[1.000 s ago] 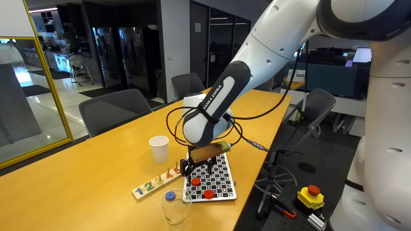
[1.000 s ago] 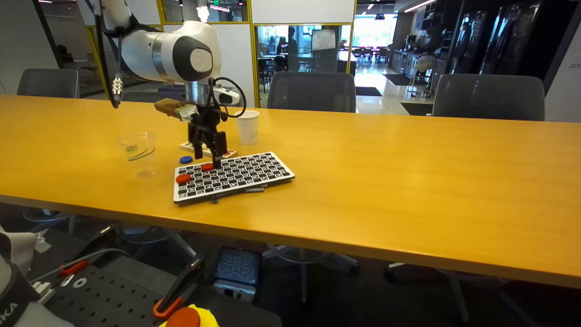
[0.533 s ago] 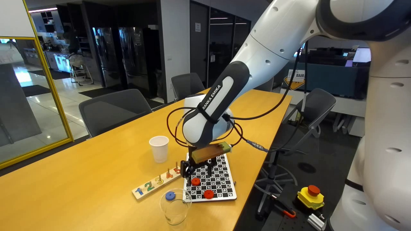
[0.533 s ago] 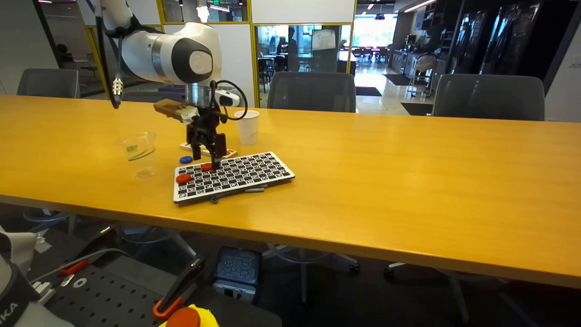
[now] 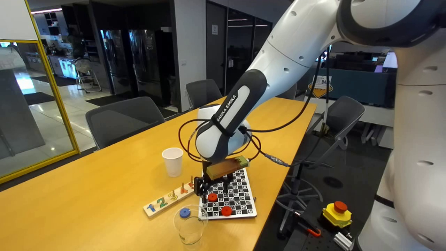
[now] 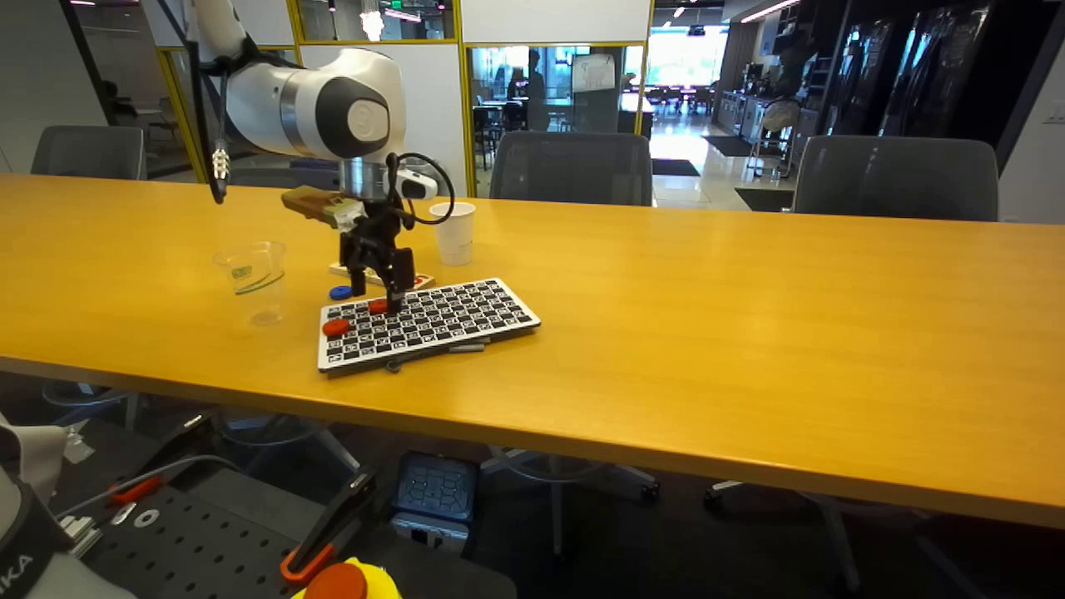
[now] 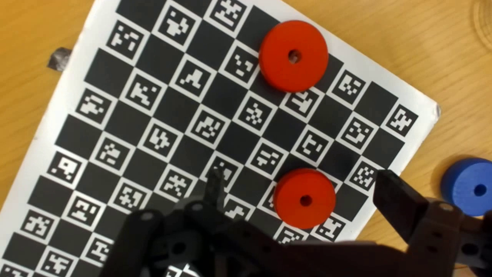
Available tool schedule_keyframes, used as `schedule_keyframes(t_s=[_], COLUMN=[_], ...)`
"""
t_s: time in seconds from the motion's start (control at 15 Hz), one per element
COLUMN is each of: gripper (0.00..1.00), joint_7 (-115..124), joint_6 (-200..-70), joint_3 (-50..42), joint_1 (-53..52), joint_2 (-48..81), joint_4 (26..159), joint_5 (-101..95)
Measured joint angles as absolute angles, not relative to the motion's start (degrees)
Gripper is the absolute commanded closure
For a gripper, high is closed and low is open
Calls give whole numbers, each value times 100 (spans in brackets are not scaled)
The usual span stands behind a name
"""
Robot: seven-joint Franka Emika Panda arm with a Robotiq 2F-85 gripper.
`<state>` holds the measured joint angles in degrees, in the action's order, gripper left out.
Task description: Place the orange rings inside the white cup then put the blue ring in the clear cup
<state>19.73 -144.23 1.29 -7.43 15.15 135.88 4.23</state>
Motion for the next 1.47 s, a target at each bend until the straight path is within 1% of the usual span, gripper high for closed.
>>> schedule_keyframes(t_s=[0.6, 0.67, 0.73, 0.8, 0.87, 1.0, 1.13, 1.2, 1.27, 1.47], gripper=[0, 25, 26, 32, 41, 57, 70, 79, 76, 77], joint_7=[1970, 1970, 1970, 1970, 1970, 1970, 1970, 1970, 1973, 1990], joint_6=[-14423, -14423, -14423, -14423, -14423, -14422, -14419, -14417, -14414, -14377], joint_3=[135, 135, 134, 133, 131, 112, 98, 92, 92, 90], joint_1=[-730, -725, -720, -717, -713, -705, -679, -666, -663, -663], joint_2=[1703, 1720, 1738, 1755, 1774, 1782, 1775, 1774, 1771, 1764], joint_4=[13388, 13368, 13350, 13331, 13313, 13284, 13272, 13261, 13244, 13186], joint_5=[423, 423, 423, 423, 423, 423, 423, 423, 423, 423])
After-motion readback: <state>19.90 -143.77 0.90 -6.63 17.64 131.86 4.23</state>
